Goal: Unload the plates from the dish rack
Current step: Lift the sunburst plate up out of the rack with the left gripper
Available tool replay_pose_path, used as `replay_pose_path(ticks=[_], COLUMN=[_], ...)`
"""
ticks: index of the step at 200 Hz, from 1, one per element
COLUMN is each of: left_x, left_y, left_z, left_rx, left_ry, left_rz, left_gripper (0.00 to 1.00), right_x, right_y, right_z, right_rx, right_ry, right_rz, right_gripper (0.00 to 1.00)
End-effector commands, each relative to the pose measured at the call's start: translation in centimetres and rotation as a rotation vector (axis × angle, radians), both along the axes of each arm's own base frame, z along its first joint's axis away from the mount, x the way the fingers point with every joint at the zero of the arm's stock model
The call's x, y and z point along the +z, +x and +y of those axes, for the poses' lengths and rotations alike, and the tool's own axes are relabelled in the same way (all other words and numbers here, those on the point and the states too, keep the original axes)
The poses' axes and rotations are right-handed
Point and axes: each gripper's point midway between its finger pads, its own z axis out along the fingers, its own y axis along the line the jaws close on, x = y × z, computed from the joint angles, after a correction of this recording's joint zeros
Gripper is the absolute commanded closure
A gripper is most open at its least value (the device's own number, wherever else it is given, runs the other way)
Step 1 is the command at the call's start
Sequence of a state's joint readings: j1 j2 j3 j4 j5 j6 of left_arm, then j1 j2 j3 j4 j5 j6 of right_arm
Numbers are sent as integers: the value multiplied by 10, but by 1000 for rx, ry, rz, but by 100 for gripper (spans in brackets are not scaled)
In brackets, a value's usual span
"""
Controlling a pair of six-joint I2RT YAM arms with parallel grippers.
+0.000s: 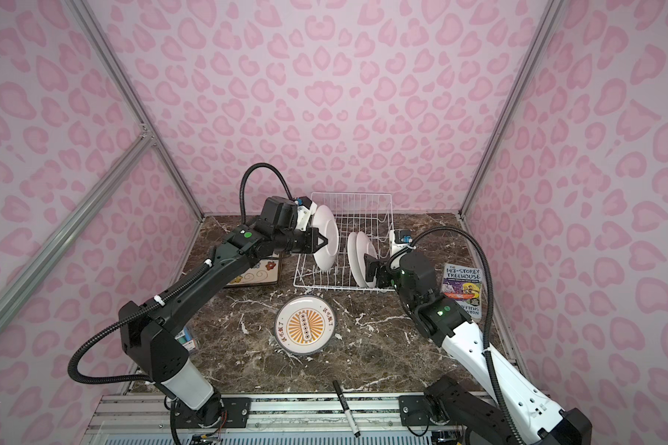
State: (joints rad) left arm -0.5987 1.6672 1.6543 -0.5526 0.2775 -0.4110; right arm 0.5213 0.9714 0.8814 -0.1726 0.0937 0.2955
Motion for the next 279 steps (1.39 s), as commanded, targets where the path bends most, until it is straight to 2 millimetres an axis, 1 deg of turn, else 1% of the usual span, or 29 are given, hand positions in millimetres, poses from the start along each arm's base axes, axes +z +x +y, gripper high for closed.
replay_pose_path(ticks=[1,21,32,89,116,122,127,129,132,143,165,201,225,252,279], left_x=[31,42,45,51,57,55,63,53,49,47,36,14,3,-10,-14], left_y=[7,8,8,2,-5,-6,-8,-9,-11,-15,-21,-22,-23,-24,-23], left_z=[13,25,31,56,61,61,61,61,61,62,63,64,59,50,41], left_rx=[-14,-8,-10,-50,-77,-93,-96,-110,-123,-155,-226,-296,-324,-363,-354], left_ry=[76,147,189,399,436,454,458,473,490,545,684,902,978,1054,1104], left_rz=[-191,-295,-349,-609,-724,-749,-788,-782,-792,-847,-925,-980,-1000,-1023,-1046], left_gripper=[97,97,97,97,97,97,97,97,97,97,97,96,96,97,97], right_x=[7,9,10,17,22,24,24,24,25,28,30,29,29,26,21], right_y=[6,12,15,30,37,39,40,41,42,44,47,50,51,52,53], right_z=[6,8,8,11,14,15,15,15,16,18,23,35,45,52,58], right_rx=[5,7,-1,-1,18,21,24,25,27,37,59,103,153,177,189], right_ry=[87,132,147,240,318,332,341,344,349,357,355,372,390,393,399], right_rz=[12,37,48,113,148,157,164,166,169,180,197,229,252,280,316], right_gripper=[1,1,1,1,1,1,1,1,1,1,1,2,5,7,11])
